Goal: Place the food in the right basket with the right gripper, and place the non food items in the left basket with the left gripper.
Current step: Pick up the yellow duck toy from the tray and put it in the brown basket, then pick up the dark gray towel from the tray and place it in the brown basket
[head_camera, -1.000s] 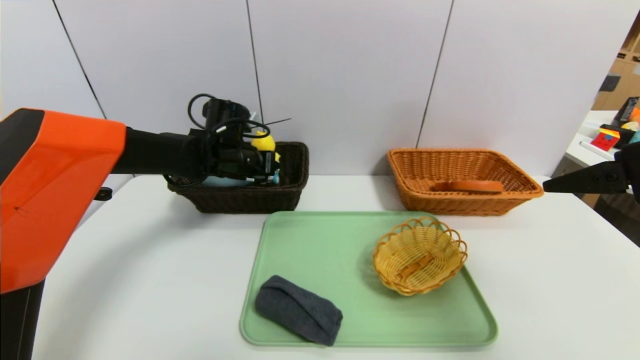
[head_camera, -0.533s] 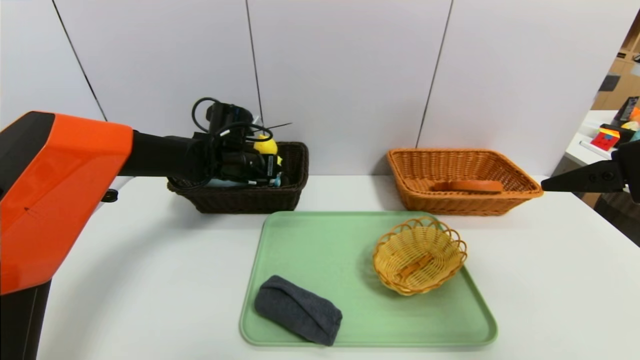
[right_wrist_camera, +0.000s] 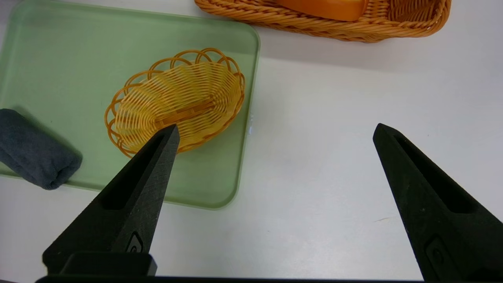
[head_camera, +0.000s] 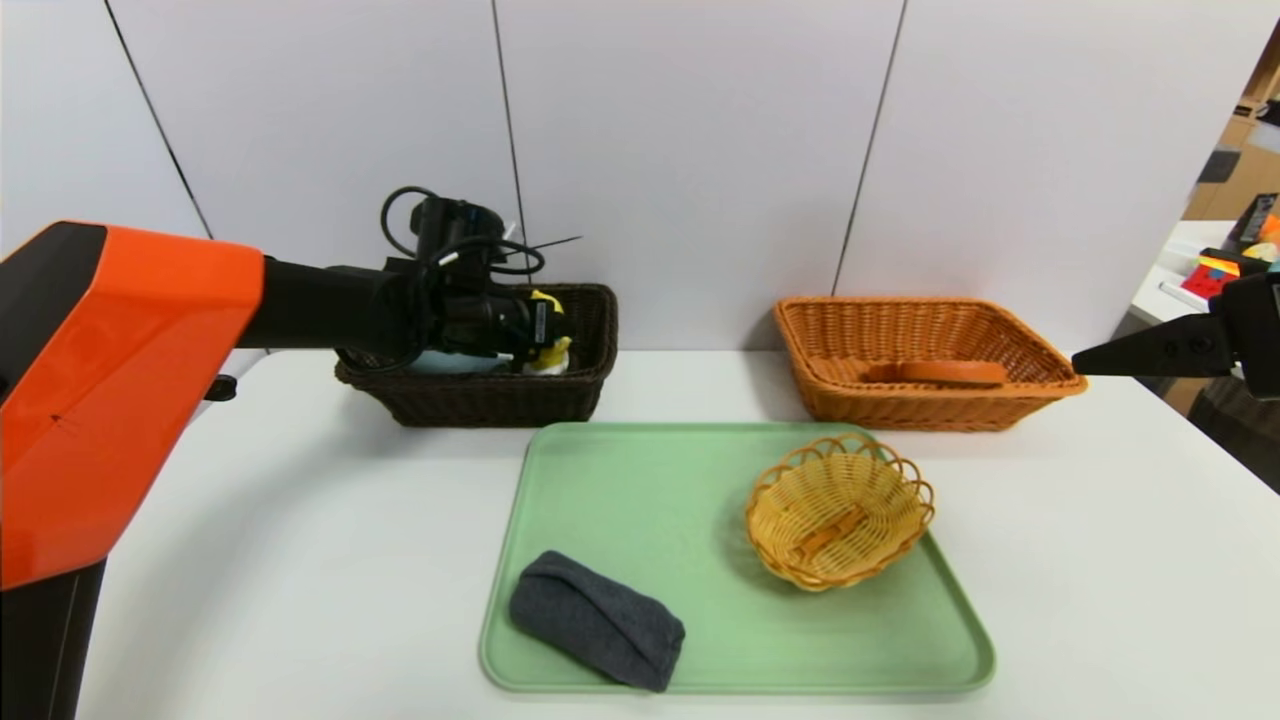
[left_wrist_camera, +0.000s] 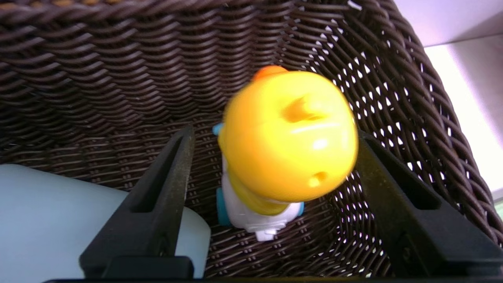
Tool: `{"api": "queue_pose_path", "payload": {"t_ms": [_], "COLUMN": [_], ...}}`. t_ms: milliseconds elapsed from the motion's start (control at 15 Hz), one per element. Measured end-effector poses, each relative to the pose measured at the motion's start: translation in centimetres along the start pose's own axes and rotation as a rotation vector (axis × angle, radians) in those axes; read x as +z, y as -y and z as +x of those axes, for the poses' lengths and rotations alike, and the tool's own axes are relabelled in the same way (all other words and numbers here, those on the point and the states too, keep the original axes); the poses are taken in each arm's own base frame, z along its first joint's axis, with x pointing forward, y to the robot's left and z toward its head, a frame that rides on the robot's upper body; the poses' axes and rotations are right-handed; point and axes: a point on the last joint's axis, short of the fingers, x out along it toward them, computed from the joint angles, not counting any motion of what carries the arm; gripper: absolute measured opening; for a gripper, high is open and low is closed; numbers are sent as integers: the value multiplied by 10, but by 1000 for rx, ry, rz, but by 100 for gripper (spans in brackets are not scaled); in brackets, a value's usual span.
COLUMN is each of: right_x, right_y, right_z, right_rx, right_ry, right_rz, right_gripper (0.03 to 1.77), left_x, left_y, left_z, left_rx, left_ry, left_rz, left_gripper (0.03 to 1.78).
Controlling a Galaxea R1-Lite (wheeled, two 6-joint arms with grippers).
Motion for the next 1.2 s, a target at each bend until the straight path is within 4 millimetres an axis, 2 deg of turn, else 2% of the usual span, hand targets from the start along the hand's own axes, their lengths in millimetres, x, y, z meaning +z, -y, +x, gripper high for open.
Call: {"api": "queue_pose_path", "payload": {"t_ms": [200,467,600,800,1200], "right_x": [0,-1,-1,-5,-17], "right_y": [0,0,0,0,2], "right_z": [1,0,-1,-5,-15], "right_rx": [-1,3,4,5,5], "right_ry": [-4,-3,1,4,9], "right_rz": [3,5,6,7,12], "right_gripper": [170,170,170,170,170], "left_x": [15,41,43,23,-29], "left_y": [7,19,22,23,22], "left_z": [-20,-73,-98,-120,-150], "left_rx": [1,-17,-39,-138,-406], "left_ry": [40,102,112,78,150], "left_rz": [8,123,193,273,433], "left_gripper": [149,158,161,164,167]}}
